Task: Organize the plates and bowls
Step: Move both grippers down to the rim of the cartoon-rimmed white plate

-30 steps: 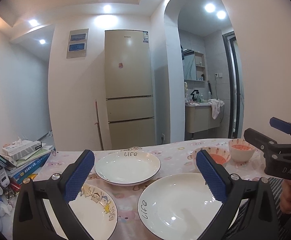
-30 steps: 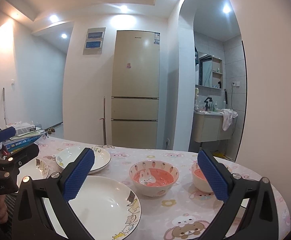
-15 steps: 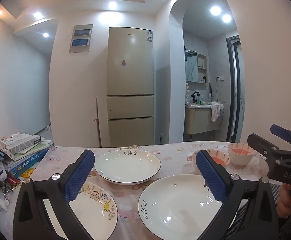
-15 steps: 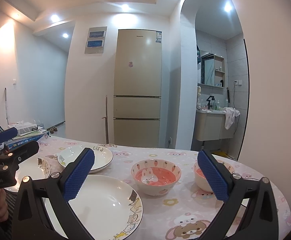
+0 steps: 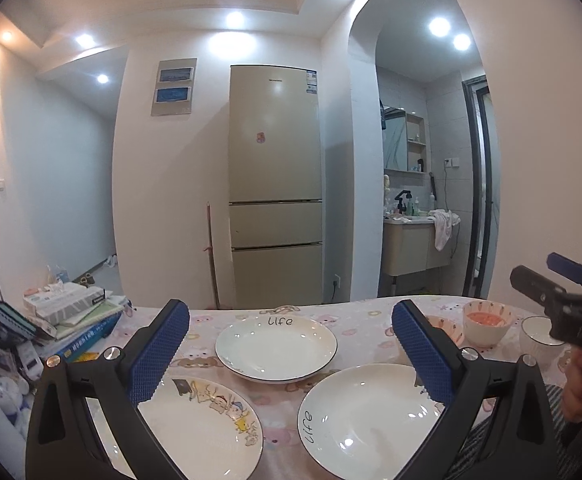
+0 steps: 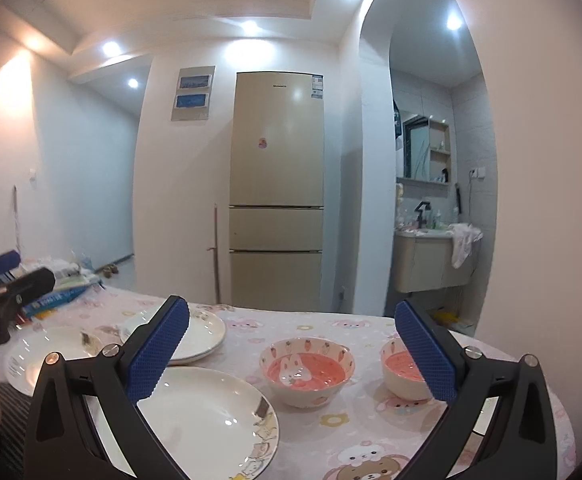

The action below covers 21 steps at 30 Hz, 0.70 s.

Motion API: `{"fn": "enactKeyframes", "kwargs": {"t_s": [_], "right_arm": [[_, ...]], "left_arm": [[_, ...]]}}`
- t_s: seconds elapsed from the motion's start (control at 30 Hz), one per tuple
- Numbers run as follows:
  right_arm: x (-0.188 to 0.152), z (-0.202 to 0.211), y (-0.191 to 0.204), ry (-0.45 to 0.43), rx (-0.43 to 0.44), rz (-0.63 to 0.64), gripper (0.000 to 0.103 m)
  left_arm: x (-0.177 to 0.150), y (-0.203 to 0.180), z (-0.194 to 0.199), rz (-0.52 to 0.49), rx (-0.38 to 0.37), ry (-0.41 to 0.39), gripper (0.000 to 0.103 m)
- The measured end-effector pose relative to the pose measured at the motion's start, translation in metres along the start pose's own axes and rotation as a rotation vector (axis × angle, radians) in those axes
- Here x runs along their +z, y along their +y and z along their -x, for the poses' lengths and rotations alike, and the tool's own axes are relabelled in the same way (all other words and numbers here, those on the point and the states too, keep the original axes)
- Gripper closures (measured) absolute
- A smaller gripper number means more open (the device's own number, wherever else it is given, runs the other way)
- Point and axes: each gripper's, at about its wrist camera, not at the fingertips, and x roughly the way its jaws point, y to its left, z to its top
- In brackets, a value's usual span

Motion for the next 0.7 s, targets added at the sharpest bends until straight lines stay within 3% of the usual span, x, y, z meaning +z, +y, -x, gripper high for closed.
{"fn": "enactKeyframes", "kwargs": {"t_s": [0.1, 0.27, 0.47, 0.57, 0.7], "right_arm": [[0.017, -0.001, -0.012, 0.065, 0.065, -0.040, 0.000], [0.029, -0.008, -0.023, 0.171, 0.157, -0.068, 0.003], [0.031, -0.029, -0.006, 0.268, 0.257, -0.091, 0.008], [0.027, -0.042, 0.009, 0.296, 0.222, -0.065, 0.008], [0.018, -0.065, 0.028, 0.377, 0.249, -0.067, 0.011]], "left_arm": [[0.016, 0.018, 0.007, 0.078, -0.064, 0.061, 0.000], [0.026, 0.039, 0.015, 0.074, 0.005, 0.126, 0.000], [0.007, 0.068, 0.026, 0.129, 0.052, 0.191, 0.000], [-0.005, 0.077, 0.026, 0.132, 0.058, 0.226, 0.000], [-0.025, 0.089, 0.012, 0.126, 0.073, 0.318, 0.000]]}}
